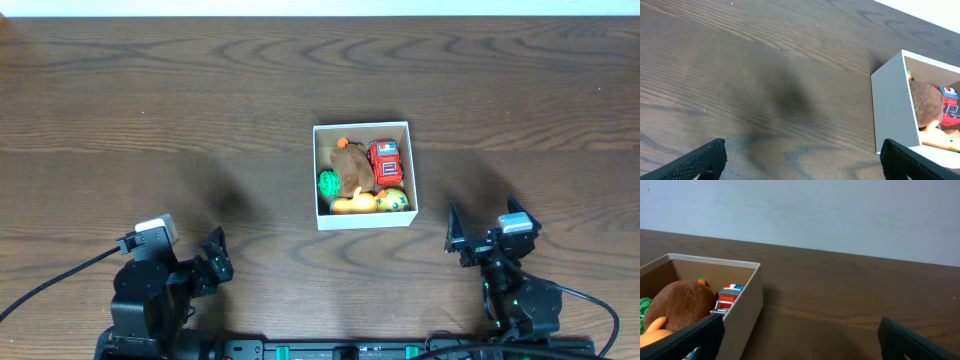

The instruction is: Pack container

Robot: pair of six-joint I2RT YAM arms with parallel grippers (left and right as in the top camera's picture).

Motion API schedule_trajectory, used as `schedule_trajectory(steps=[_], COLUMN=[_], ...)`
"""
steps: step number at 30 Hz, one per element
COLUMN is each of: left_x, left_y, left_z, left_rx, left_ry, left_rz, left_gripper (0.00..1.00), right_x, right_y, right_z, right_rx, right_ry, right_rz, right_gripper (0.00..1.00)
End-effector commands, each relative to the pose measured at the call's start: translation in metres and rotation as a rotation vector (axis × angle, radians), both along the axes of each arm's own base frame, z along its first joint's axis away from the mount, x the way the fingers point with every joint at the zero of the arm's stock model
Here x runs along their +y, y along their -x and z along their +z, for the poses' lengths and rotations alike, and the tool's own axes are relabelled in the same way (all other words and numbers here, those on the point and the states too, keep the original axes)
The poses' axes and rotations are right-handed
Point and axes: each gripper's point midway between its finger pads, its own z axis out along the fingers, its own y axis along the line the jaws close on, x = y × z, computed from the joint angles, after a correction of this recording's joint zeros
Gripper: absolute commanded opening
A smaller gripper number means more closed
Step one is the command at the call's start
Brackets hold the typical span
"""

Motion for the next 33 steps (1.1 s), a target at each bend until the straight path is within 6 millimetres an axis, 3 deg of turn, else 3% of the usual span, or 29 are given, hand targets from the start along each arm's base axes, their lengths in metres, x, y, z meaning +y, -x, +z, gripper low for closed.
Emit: schedule_trajectory(steps=[1,27,33], left_x=[0.001,0.001,0.013], left_y=[0.000,0.000,0.017], left_z=[-0.001,-0.001,-0.016], left_rx=[0.005,0.006,0.063], left_ry=[0.001,0.000,-0.082], left_rz=[0.004,0.004,0.020], left_gripper=[0.98,0.98,0.98], right_x=[-0.003,-0.003,-0.003], right_y=[0.000,0.000,0.000], right_z=[-0.001,-0.001,-0.001], right_rx=[0.002,0.002,0.002], right_ry=[-0.012,-0.012,-0.012], right_rz=[-0.013,-0.013,-0.013], right_gripper=[0.99,0.99,0.99])
